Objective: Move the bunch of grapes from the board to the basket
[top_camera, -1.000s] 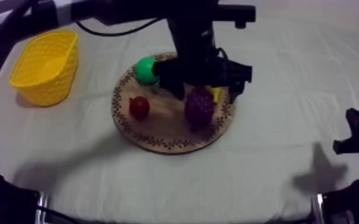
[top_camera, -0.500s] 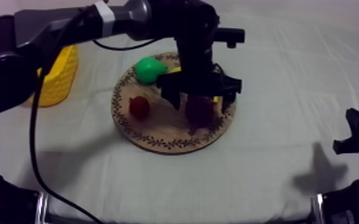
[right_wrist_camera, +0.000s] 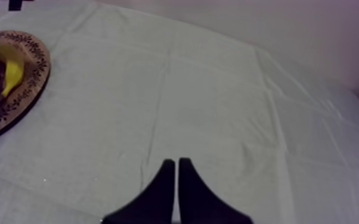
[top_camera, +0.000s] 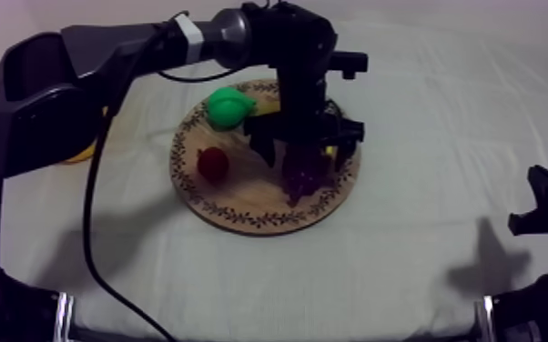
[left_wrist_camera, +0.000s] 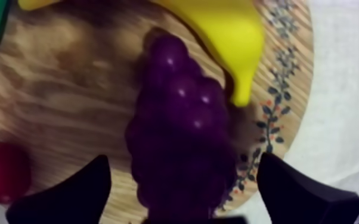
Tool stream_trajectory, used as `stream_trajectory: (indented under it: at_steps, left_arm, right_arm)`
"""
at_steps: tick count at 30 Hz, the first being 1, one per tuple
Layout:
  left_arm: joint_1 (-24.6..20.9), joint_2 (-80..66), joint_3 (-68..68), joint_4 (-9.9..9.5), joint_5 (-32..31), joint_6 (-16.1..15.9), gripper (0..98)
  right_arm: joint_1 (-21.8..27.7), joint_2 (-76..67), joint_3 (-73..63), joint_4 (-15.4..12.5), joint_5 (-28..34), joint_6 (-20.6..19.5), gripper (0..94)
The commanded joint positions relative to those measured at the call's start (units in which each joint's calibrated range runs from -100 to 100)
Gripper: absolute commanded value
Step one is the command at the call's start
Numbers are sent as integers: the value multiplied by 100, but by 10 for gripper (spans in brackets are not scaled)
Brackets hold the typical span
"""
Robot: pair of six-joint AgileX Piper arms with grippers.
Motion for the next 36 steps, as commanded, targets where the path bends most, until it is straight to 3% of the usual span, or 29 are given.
stream_trajectory:
  at_steps: [1,9,17,20,36]
  left_arm:
    - [-12,79,-101,13,58,15,900]
    - [-23,343,-394,62,216,15,847]
    - [-19,407,-435,59,264,4,597]
    - [-17,390,-387,51,262,-4,552]
    - [30,-728,-89,-21,151,-269,547]
  right_arm:
    - [-2,0,-4,3,2,17,3]
    - [-2,0,-4,3,2,17,3]
    - [-2,0,-4,3,2,17,3]
    - [-2,0,-4,3,2,17,3]
    - [-2,0,-4,3,2,17,3]
